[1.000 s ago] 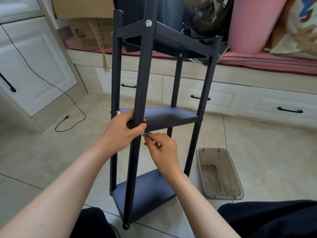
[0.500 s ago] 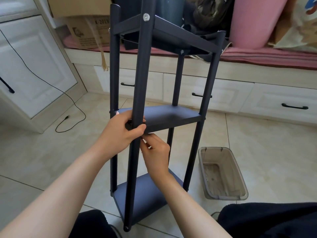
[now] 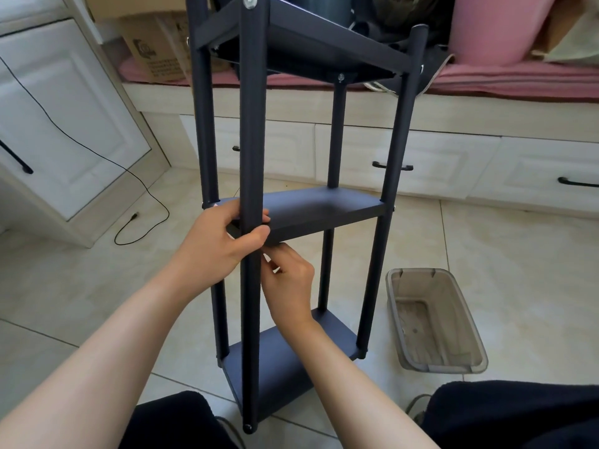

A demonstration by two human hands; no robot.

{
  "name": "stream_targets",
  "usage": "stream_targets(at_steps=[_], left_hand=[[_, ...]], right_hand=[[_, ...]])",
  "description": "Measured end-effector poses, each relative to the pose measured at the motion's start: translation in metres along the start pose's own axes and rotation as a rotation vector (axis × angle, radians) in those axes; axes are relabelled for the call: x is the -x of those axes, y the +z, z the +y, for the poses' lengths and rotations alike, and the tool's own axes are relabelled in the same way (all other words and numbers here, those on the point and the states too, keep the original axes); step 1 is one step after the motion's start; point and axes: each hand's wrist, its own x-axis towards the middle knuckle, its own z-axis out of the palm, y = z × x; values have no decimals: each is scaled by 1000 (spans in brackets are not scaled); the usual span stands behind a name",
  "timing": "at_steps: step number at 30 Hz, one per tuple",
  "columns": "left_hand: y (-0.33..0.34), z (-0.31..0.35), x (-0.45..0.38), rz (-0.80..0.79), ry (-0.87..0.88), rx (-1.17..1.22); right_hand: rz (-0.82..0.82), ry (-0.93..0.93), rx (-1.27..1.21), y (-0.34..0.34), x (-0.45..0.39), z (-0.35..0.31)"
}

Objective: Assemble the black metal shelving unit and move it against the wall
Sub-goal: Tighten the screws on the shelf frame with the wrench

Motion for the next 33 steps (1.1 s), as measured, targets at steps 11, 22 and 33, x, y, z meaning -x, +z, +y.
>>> stream_targets(at_steps=[11,22,33], left_hand=[[0,3,1,15,-6,-11],[-2,4,4,-4,-6,-47],[-2,0,5,11,21,-23]], right_hand=[[-178,296,-118,-21,5,-4],[-402,281,19,-55,-13,-26],[-399,218,114,-65,-19,-32]])
